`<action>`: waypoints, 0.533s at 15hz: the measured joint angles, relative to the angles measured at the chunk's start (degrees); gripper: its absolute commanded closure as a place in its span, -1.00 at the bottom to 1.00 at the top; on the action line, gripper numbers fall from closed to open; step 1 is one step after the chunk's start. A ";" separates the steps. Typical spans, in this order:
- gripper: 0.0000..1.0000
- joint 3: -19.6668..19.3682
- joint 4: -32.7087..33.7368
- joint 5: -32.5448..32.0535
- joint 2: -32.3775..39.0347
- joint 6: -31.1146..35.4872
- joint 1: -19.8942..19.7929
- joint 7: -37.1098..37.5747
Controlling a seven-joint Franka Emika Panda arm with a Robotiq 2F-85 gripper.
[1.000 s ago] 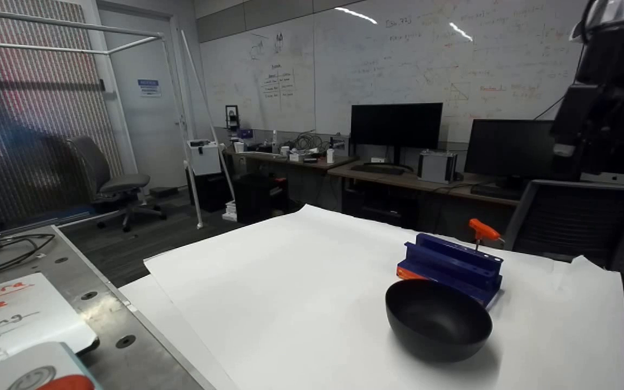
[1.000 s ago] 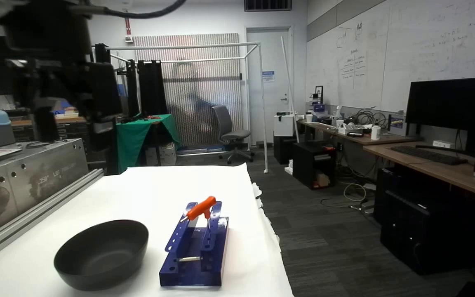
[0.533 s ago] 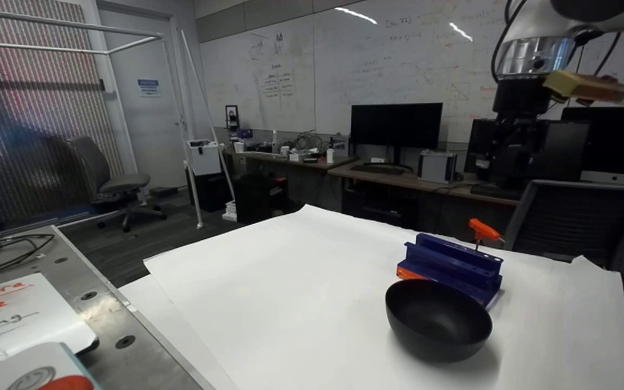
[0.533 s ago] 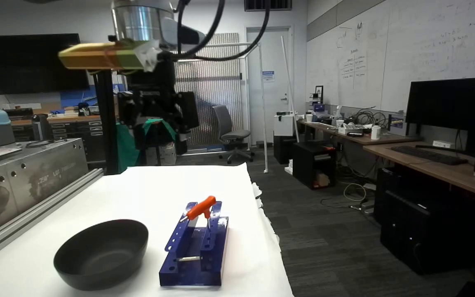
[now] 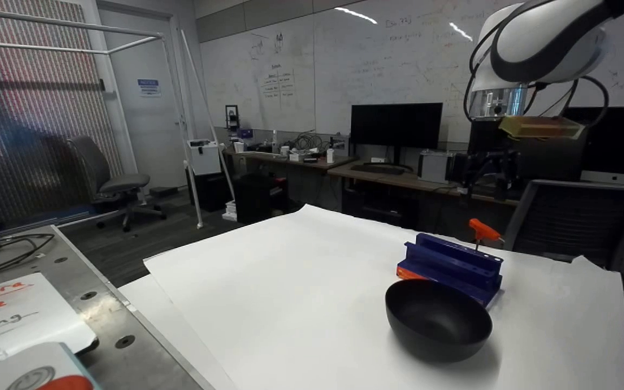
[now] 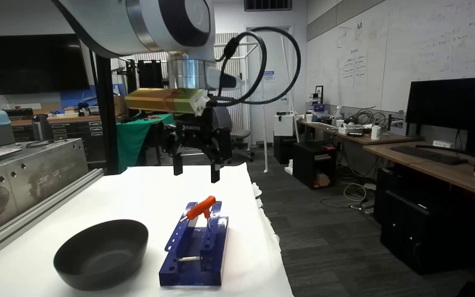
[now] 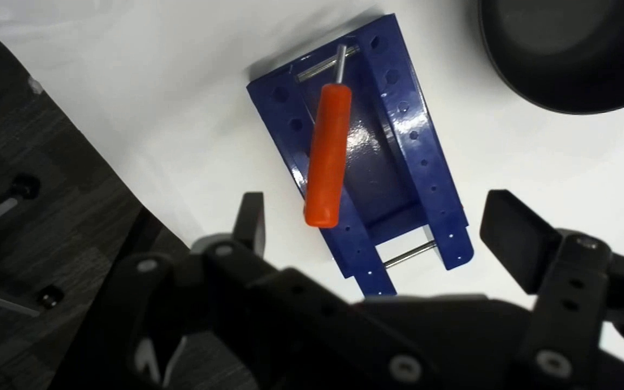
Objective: Put the metal object with the orange handle in the black bowl
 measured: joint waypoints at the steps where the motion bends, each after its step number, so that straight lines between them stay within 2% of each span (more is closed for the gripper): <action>1: -1.00 -0.46 0.09 0.00 1.09 0.57 -0.14 0.00; 5: -1.00 -1.99 0.12 0.06 4.90 3.20 -0.85 0.00; 6: -0.82 -2.23 0.12 0.16 5.78 3.70 -1.01 0.00; 7: -0.47 -2.38 0.12 0.25 6.64 4.05 -1.16 0.00; 8: -0.31 -2.44 0.12 0.34 7.43 4.40 -1.25 0.00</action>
